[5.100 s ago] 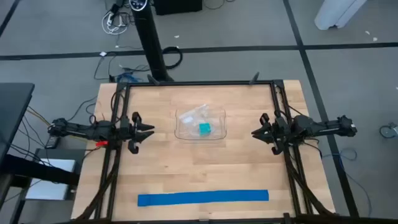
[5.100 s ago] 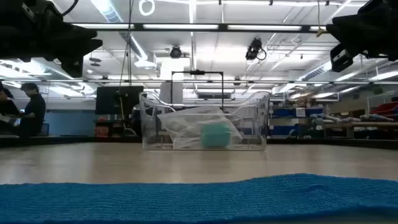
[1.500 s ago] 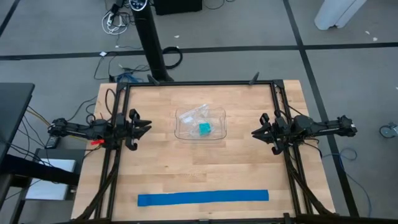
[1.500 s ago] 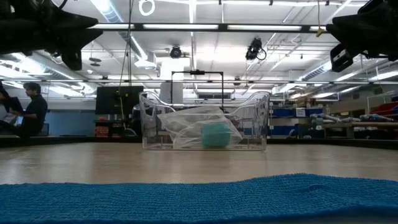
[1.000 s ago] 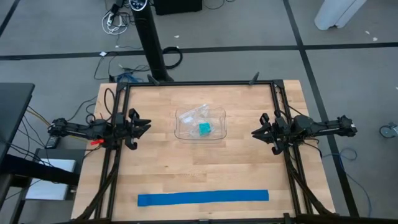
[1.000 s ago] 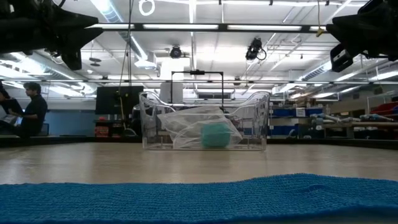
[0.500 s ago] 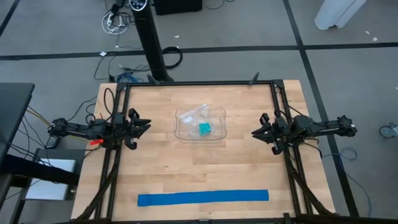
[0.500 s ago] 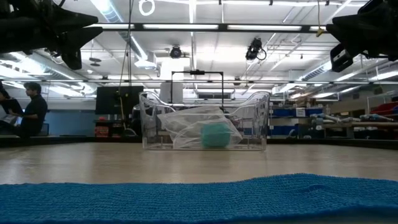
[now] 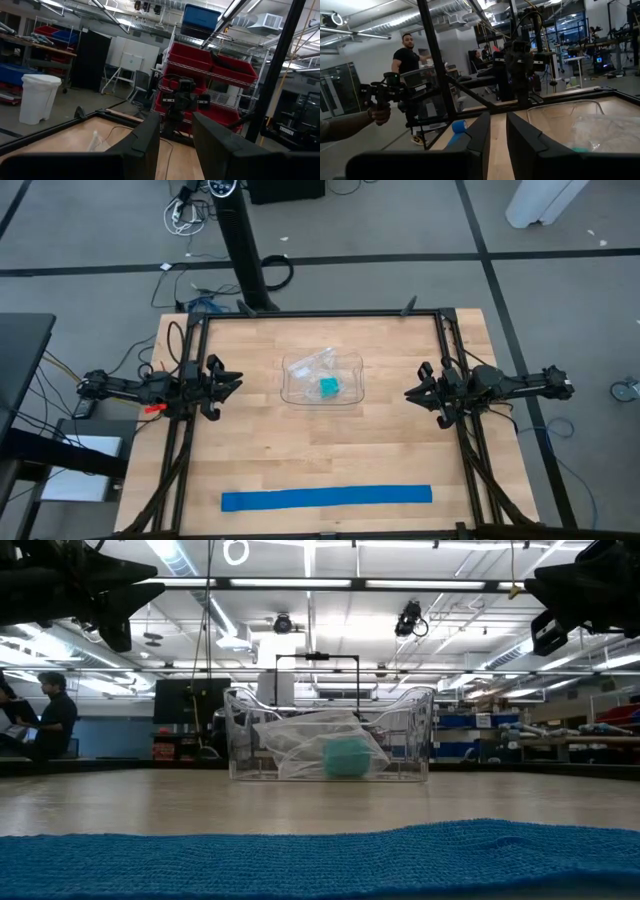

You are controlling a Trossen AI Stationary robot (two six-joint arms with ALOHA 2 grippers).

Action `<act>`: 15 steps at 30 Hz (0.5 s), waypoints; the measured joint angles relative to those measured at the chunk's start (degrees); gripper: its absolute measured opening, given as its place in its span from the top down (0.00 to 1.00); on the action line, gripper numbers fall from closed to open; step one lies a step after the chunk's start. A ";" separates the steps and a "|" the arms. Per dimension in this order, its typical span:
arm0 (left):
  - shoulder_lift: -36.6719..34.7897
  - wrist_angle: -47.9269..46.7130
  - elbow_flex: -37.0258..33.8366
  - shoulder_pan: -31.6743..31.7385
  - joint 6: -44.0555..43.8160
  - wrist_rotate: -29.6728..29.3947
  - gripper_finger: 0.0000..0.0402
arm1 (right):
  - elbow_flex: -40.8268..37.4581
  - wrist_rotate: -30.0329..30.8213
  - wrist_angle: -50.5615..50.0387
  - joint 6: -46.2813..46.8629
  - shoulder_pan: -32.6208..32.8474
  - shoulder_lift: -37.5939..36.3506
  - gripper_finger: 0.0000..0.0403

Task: Roll bandage
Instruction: Roll the blue bandage

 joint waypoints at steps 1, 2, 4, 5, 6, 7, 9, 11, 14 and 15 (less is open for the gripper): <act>0.00 0.00 0.00 0.02 0.00 0.04 0.70 | 0.00 0.00 0.00 -0.01 -0.01 0.00 0.85; 0.00 0.00 0.00 0.00 -0.02 0.08 0.70 | -0.01 0.00 0.00 0.00 0.00 0.01 0.85; 0.00 0.00 0.00 0.00 -0.08 0.21 0.70 | 0.00 0.00 0.00 0.00 0.00 0.00 0.85; 0.00 -0.02 0.00 0.01 -0.44 0.22 0.70 | 0.01 0.00 0.00 -0.02 -0.01 0.02 0.85; 0.00 -0.04 0.00 0.00 -1.07 0.21 0.70 | -0.01 -0.02 0.00 -0.45 -0.01 0.00 0.85; 0.00 -0.04 0.00 0.00 -1.40 0.21 0.70 | -0.01 0.00 0.00 -1.28 0.01 0.00 0.85; 0.00 -0.08 0.00 0.00 -1.49 0.22 0.70 | -0.01 -0.01 0.00 -2.22 0.00 0.00 0.85; 0.00 -0.25 0.00 0.01 -1.49 0.34 0.70 | -0.01 0.00 0.00 -2.87 -0.01 0.00 0.85; 0.00 -0.16 0.00 0.00 -1.49 0.34 0.70 | -0.01 0.00 0.00 -2.95 -0.01 0.00 0.85; 0.00 -0.09 0.00 0.00 -1.50 0.34 0.70 | -0.01 -0.02 0.06 -2.84 0.00 0.00 0.85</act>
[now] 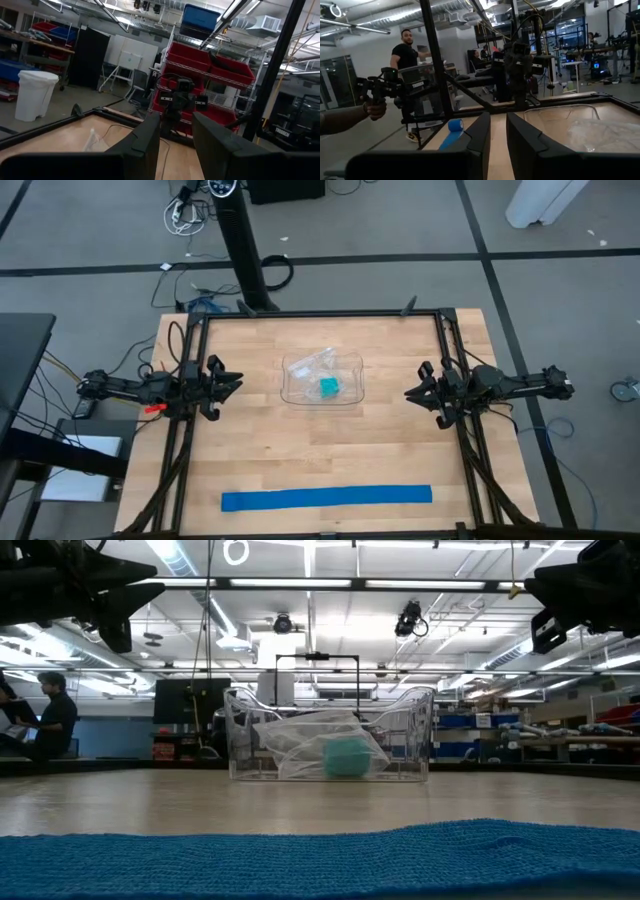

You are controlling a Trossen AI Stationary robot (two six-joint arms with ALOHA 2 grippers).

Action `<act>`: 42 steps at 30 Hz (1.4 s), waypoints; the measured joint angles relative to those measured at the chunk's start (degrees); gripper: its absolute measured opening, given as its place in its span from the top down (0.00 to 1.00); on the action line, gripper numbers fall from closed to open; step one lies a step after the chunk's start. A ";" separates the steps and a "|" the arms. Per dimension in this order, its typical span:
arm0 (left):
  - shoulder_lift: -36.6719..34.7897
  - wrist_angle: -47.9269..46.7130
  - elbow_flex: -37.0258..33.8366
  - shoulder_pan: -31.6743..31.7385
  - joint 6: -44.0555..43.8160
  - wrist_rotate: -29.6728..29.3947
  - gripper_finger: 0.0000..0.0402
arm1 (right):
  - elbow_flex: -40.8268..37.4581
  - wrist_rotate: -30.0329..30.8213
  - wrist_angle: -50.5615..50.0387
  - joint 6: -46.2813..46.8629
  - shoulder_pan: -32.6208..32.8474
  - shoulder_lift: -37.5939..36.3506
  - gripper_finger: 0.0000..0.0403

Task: Roll bandage
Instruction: Roll the blue bandage

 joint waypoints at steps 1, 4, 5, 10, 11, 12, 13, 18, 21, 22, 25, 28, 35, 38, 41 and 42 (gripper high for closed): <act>0.00 -0.02 0.00 0.01 0.01 0.00 0.70 | 0.01 0.01 0.12 0.60 -0.02 0.00 0.85; 0.00 -0.25 0.00 0.00 -0.01 0.18 0.70 | 0.01 0.02 0.77 2.31 0.00 0.00 0.85; 0.00 -0.28 0.00 0.02 -0.01 0.78 0.70 | 0.01 0.01 0.97 2.32 -0.01 0.00 0.85; 0.02 0.86 0.00 0.00 -0.03 3.86 0.70 | 0.00 0.00 3.25 2.34 -0.02 0.02 0.85; 0.02 1.45 0.00 0.00 -0.03 4.35 0.70 | 0.00 0.00 3.89 2.36 0.00 0.00 0.85; 0.00 1.76 0.00 0.00 -0.04 4.88 0.70 | 0.00 0.00 4.54 2.36 -0.02 0.00 0.85; 0.00 1.80 0.00 0.00 -0.05 5.06 0.70 | 0.00 0.00 4.84 2.29 0.00 -0.01 0.85; 0.00 1.23 0.00 0.00 -0.05 5.18 0.70 | 0.00 0.00 4.93 1.86 -0.02 0.00 0.85; 0.00 1.23 0.00 0.00 -0.05 5.17 0.70 | 0.00 0.00 4.94 1.83 0.00 0.00 0.85; 0.00 1.27 0.00 0.00 -0.05 5.16 0.70 | 0.00 0.00 4.96 1.83 -0.01 0.00 0.85; 0.00 1.31 0.00 0.00 -0.05 5.07 0.70 | 0.00 0.00 5.00 1.81 -0.01 0.00 0.85; 0.00 1.07 0.00 0.00 -0.04 5.05 0.70 | 0.01 0.00 5.01 1.81 -0.01 0.00 0.85; 0.02 0.79 0.00 0.00 -0.03 4.22 0.70 | 0.00 0.00 5.03 1.79 -0.01 0.00 0.85; 0.02 0.76 0.00 0.01 -0.03 4.11 0.70 | 0.00 0.00 5.03 1.79 -0.01 0.00 0.85; 0.02 0.76 0.00 0.00 -0.03 3.68 0.70 | 0.00 0.00 5.08 2.06 0.00 0.00 0.85; 0.01 0.79 0.00 0.00 -0.03 3.53 0.70 | 0.00 0.00 5.10 2.10 -0.02 0.00 0.85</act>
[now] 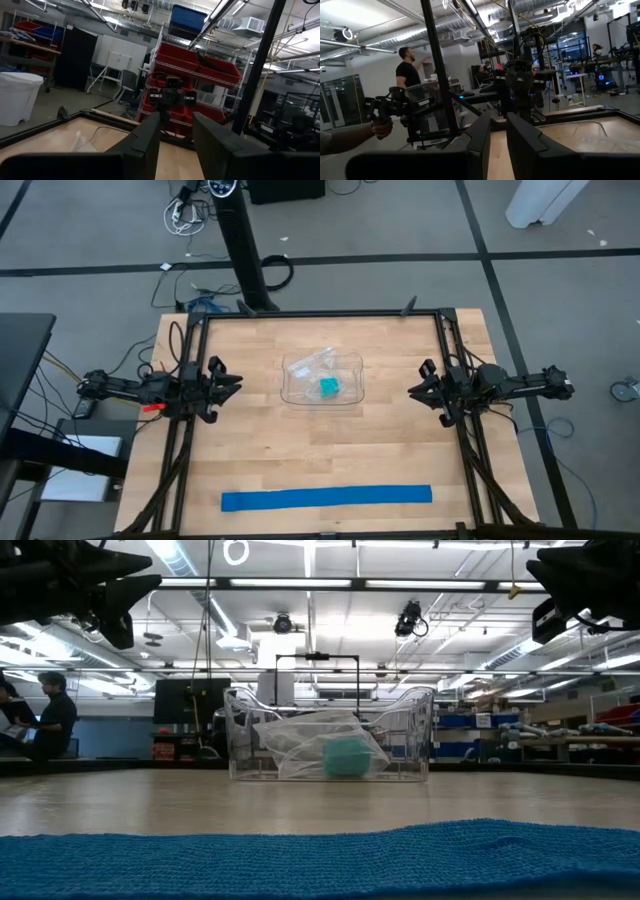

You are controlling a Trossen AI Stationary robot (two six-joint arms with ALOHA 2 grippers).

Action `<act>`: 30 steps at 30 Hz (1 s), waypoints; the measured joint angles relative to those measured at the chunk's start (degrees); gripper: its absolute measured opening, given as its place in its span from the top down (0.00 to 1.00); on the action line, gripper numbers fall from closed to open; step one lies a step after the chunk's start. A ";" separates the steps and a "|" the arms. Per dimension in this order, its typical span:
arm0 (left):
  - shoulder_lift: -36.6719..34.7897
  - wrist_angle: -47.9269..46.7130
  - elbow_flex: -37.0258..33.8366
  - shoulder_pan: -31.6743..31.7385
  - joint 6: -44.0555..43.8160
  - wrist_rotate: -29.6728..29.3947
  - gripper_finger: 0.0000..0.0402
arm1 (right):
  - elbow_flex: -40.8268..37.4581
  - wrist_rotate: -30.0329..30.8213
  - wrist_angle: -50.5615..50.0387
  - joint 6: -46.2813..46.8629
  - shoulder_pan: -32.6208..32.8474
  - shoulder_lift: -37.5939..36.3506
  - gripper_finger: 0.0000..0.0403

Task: Roll bandage
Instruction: Roll the blue bandage

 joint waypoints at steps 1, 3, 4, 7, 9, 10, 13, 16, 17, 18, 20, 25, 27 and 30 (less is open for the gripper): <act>0.00 0.02 0.00 0.01 0.00 -0.11 0.70 | 0.00 0.00 0.00 0.00 0.00 0.00 0.85; 0.01 0.00 0.00 0.00 0.00 -0.12 0.70 | 0.02 0.00 0.00 0.02 0.00 0.00 0.85; 0.01 -0.02 0.00 0.00 0.00 -0.12 0.70 | 0.00 0.00 -0.02 -0.03 0.00 0.00 0.85; -0.01 -0.47 0.00 0.00 -0.01 -0.13 0.70 | 0.02 0.00 0.05 -0.37 0.01 0.00 0.85; 0.00 -1.36 0.00 0.02 -0.90 -0.14 0.70 | 0.02 0.00 0.00 -0.22 0.02 0.03 0.85; 0.01 -1.70 0.00 0.00 -1.10 -0.16 0.70 | 0.02 0.00 -0.28 -0.27 0.00 0.16 0.85; 0.21 -1.92 0.02 0.02 -1.14 -1.21 0.70 | 0.22 0.02 -0.45 -0.54 0.02 1.21 0.85; 1.01 -3.24 0.62 0.02 -1.11 -1.19 0.70 | 1.68 0.02 -0.72 -0.61 0.02 3.49 0.85; 1.69 -3.53 1.06 0.02 -1.10 -1.19 0.70 | 2.31 0.02 -0.58 -0.65 0.02 4.32 0.85; 2.39 -3.71 1.57 0.02 -1.05 -1.17 0.70 | 2.97 0.02 -0.42 -0.72 0.02 5.30 0.85; 4.18 -4.16 2.88 0.02 -0.49 -1.17 0.70 | 4.23 0.15 -0.33 -1.54 0.02 7.84 0.85; 11.91 -4.63 7.09 -0.02 3.37 -1.15 0.70 | 8.57 0.31 -0.40 -2.16 0.02 15.49 0.85; 15.50 -4.44 9.37 -0.04 5.06 -1.16 0.70 | 10.83 0.88 -0.56 -2.44 0.02 19.17 0.85; 21.47 -4.55 12.82 -0.11 8.01 -1.12 0.70 | 14.54 0.96 -0.59 -3.50 0.17 24.90 0.85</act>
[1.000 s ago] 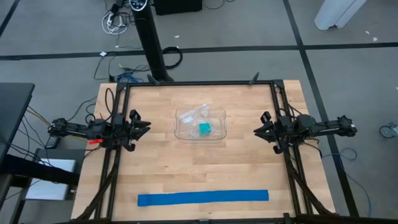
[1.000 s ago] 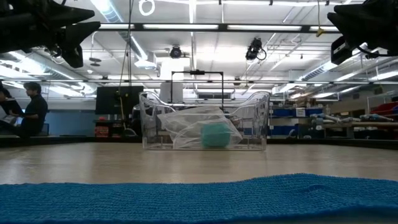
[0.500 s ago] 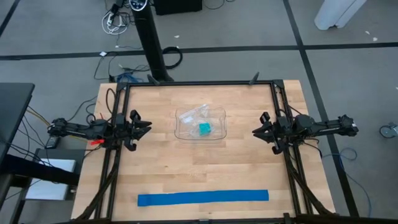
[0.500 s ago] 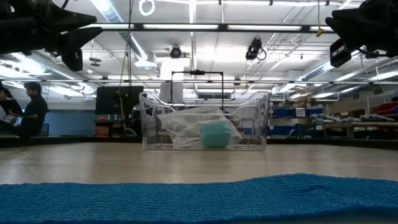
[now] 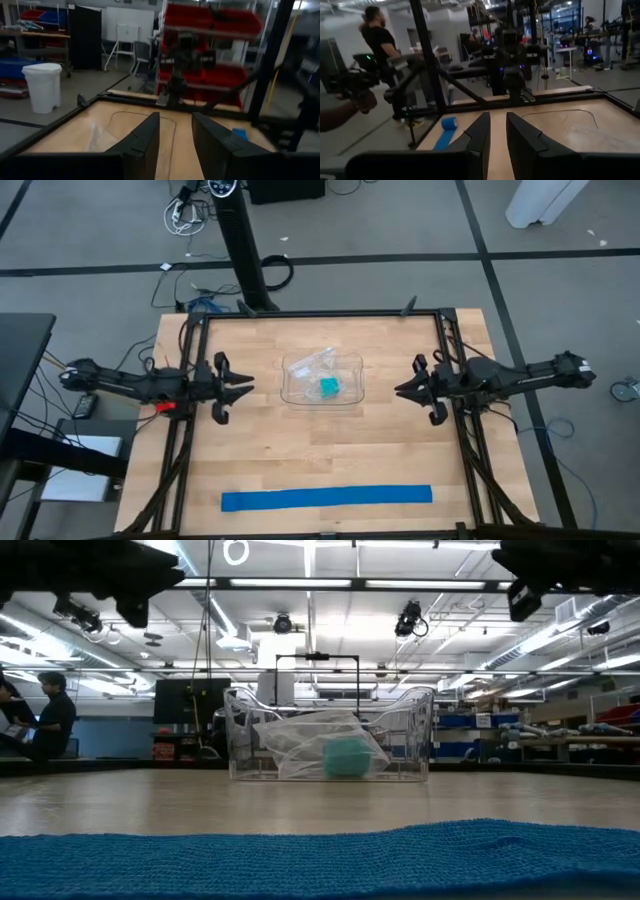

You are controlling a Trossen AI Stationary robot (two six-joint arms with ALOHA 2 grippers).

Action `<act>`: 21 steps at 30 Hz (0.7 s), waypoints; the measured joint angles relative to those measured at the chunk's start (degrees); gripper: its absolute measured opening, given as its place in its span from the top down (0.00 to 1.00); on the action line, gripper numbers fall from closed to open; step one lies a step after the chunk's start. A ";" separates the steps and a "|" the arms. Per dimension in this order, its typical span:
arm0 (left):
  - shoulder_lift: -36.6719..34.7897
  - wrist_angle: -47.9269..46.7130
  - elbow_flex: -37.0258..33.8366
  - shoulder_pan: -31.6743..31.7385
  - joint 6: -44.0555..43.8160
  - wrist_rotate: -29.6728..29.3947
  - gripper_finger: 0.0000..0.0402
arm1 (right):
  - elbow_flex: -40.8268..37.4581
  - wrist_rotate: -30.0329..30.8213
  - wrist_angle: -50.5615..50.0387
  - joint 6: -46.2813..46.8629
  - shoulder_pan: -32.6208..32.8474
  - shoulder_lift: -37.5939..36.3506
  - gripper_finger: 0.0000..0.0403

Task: Roll bandage
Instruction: Roll the blue bandage

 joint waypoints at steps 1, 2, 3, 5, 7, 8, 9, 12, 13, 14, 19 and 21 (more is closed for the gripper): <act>1.93 -0.11 1.10 -0.02 0.99 0.00 0.70 | 1.30 0.06 -0.02 -0.65 0.25 1.92 0.85; 3.96 -0.53 2.33 -0.24 2.11 -0.02 0.70 | 2.67 0.09 -0.02 -1.50 0.56 3.78 0.85; 6.04 -1.26 3.62 -0.56 3.17 0.00 0.70 | 3.92 0.10 -0.23 -2.29 0.95 5.53 0.85; 9.98 -3.17 6.16 -1.37 4.96 -0.22 0.70 | 6.70 0.13 -1.19 -3.55 1.88 8.93 0.85; 13.92 -4.43 8.76 -2.46 6.12 -0.94 0.70 | 9.61 0.39 -2.71 -4.53 3.03 12.14 0.85; 15.74 -4.63 9.97 -3.09 6.58 -1.09 0.70 | 10.99 0.98 -3.82 -4.82 3.67 13.68 0.85; 17.41 -4.59 11.24 -3.76 7.30 -1.16 0.70 | 12.41 1.89 -5.08 -5.10 4.35 15.24 0.85; 21.58 -4.47 14.61 -5.84 7.74 -1.20 0.70 | 15.87 4.93 -7.19 -6.33 6.55 19.33 0.85; 22.62 -4.46 15.50 -6.57 7.74 -1.17 0.70 | 16.83 5.46 -7.23 -6.64 7.22 20.46 0.85; 23.48 -4.49 16.24 -7.39 7.72 -1.11 0.70 | 17.74 5.52 -7.21 -6.89 7.84 21.51 0.85; 26.54 -6.25 19.52 -12.54 4.93 -0.78 0.70 | 21.48 5.27 -7.17 -6.43 11.25 25.70 0.85; 27.43 -7.91 20.41 -14.43 0.99 0.44 0.70 | 22.37 5.10 -7.17 -6.50 12.79 27.51 0.85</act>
